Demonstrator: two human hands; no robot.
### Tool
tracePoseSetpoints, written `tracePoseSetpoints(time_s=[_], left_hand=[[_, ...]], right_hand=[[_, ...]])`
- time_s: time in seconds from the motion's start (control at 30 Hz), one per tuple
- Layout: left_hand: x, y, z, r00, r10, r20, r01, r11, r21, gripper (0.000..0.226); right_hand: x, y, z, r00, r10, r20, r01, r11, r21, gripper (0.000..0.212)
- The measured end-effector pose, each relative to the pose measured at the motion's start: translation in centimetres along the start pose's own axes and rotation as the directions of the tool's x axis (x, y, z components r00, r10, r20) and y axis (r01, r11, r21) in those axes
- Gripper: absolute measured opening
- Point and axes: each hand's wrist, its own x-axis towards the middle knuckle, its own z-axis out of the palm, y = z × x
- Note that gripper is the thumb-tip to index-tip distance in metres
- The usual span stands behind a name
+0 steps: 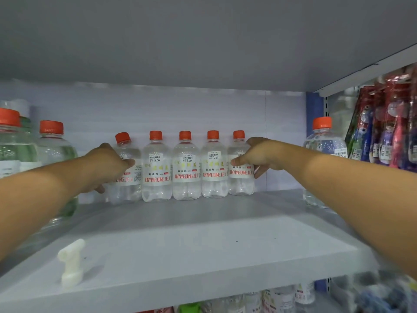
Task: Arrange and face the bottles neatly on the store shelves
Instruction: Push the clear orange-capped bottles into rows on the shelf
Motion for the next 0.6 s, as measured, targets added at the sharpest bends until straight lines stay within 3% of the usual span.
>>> tracePoseSetpoints(time_s=[0.27, 0.6], left_hand=[[0.29, 0.38, 0.05, 0.998, 0.038, -0.050, -0.037, 0.999, 0.024, 0.070], [0.64, -0.35, -0.30, 0.998, 0.042, -0.044, -0.042, 0.999, 0.016, 0.072]], right_hand=[[-0.04, 0.11, 0.45, 0.999, -0.032, -0.030, 0.031, 0.999, -0.010, 0.069], [-0.50, -0.03, 0.41, 0.999, -0.036, 0.036, 0.035, 0.999, 0.034, 0.051]])
